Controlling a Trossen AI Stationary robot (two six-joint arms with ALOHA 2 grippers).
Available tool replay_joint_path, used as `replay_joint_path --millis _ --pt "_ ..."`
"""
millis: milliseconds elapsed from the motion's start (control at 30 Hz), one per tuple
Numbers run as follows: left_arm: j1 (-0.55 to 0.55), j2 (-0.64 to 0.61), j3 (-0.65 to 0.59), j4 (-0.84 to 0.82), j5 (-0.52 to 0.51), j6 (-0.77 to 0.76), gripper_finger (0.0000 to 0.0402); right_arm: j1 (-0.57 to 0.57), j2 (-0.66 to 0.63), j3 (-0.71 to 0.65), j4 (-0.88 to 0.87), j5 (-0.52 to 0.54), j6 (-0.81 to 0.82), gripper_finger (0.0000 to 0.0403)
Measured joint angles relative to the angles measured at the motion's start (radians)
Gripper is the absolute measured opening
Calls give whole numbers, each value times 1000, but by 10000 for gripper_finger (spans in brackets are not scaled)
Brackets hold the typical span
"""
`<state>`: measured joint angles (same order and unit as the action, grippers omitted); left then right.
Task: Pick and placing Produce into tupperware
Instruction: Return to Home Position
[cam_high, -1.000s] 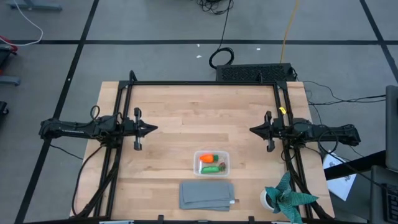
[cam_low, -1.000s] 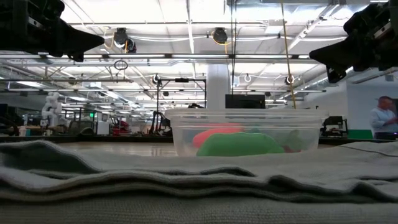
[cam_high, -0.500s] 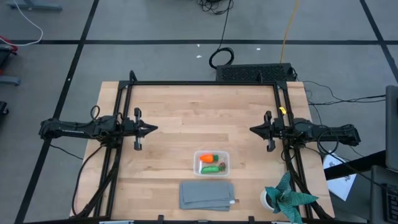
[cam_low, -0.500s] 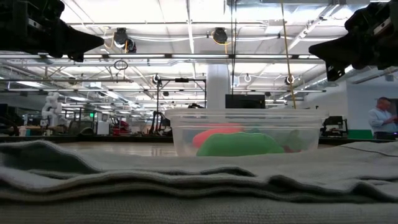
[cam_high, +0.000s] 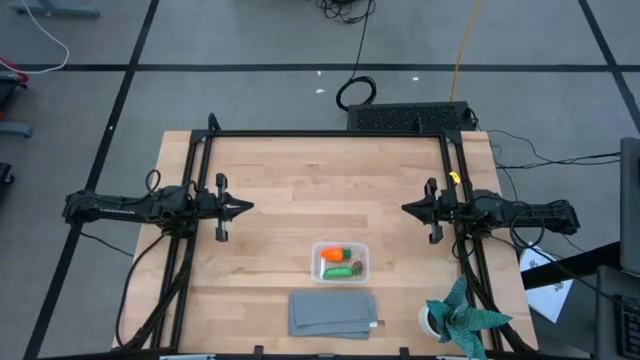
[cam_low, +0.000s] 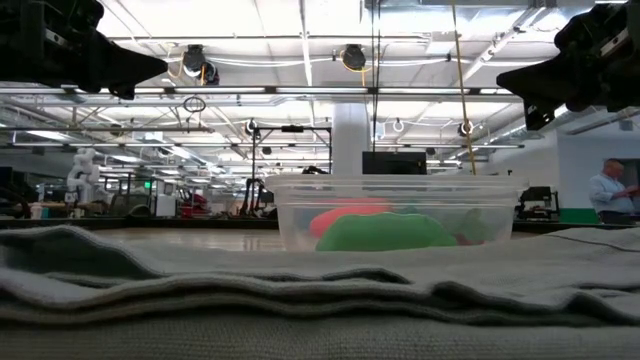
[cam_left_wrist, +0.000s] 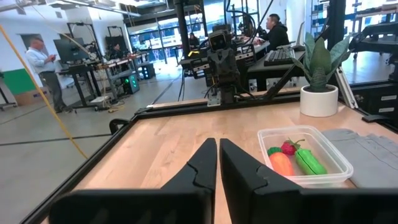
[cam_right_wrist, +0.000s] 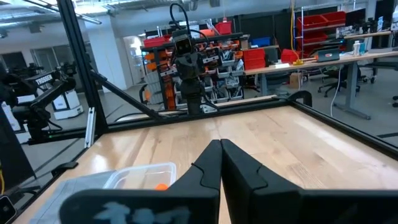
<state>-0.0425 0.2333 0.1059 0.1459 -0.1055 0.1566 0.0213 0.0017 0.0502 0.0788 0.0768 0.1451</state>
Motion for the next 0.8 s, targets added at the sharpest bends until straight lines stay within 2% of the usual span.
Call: replay_joint_path --millis 167,500,800 --pt "0 0 0 0 0 0 25 0 0 0 0 0 0 0" --pt "0 0 0 0 0 0 2 0 0 -1 0 0 0 0" --pt "0 0 0 0 0 0 27 0 0 -1 0 0 0 0"
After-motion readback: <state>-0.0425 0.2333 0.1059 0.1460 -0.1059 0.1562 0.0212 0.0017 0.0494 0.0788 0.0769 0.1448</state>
